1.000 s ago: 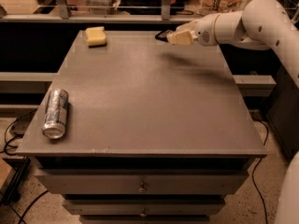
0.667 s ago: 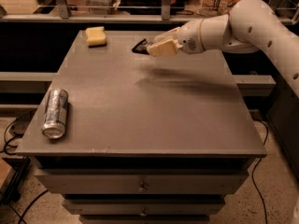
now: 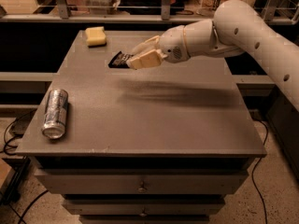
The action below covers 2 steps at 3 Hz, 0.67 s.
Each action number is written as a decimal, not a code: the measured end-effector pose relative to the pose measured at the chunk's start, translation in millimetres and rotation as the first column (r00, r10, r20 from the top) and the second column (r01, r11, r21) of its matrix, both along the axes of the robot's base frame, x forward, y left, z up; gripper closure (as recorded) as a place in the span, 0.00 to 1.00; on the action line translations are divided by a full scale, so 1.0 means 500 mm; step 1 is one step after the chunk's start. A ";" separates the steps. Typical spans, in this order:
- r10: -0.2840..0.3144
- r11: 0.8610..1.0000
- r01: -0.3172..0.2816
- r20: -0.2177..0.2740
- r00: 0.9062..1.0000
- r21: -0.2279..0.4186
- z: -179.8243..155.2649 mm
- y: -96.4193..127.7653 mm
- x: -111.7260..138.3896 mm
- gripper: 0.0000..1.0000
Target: Move rxbar chocolate near redbull can
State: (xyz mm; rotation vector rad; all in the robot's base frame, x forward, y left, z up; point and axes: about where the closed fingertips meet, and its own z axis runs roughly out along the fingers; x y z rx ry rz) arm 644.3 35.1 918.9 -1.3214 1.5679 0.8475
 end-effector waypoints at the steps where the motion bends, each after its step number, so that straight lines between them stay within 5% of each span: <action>1: 0.032 0.999 -0.032 -0.012 0.999 -0.014 -0.003 0.018 -0.009 1.00; 2: 0.130 0.991 -0.130 -0.009 0.992 -0.044 -0.009 0.086 -0.053 1.00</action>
Offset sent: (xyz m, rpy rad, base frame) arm -0.0596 0.0901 -0.0091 -0.0902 -0.0063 0.2751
